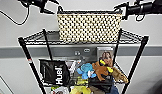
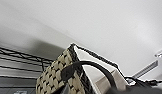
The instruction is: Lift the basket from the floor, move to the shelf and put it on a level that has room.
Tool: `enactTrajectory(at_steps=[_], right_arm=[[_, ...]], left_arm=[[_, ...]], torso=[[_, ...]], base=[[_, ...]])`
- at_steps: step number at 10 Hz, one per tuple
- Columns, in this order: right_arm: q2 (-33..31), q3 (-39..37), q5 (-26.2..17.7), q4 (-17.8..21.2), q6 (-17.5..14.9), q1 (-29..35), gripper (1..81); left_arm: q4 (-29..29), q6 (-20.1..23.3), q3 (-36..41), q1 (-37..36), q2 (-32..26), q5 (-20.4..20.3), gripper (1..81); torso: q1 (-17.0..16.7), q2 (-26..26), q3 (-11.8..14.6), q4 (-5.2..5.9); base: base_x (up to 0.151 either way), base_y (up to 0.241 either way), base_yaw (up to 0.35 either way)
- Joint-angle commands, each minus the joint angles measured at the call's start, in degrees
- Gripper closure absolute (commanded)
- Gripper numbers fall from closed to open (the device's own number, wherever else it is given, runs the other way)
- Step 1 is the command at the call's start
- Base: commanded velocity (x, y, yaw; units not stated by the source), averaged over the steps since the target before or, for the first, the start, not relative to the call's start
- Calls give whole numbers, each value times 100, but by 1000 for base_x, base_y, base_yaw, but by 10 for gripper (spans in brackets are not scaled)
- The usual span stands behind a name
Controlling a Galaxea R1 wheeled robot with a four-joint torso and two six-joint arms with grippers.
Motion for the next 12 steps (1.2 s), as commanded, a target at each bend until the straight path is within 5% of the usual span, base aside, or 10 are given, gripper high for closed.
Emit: enactTrajectory(at_steps=[1,8,12], right_arm=[[-748,774,-103,169,-6,998,10],[-2069,1311,-235,-103,4,1103,10],[-2595,1487,-340,-744,39,779,10]], left_arm=[[-74,9,317,-931,-339,12,10],[68,123,836,-1010,-1553,390,10],[761,132,933,-966,-2299,757,10]], torso=[[0,0,0,0],[0,0,0,0],[0,-2,2,0]], base=[[0,0,0],[0,0,0],[0,0,0]])
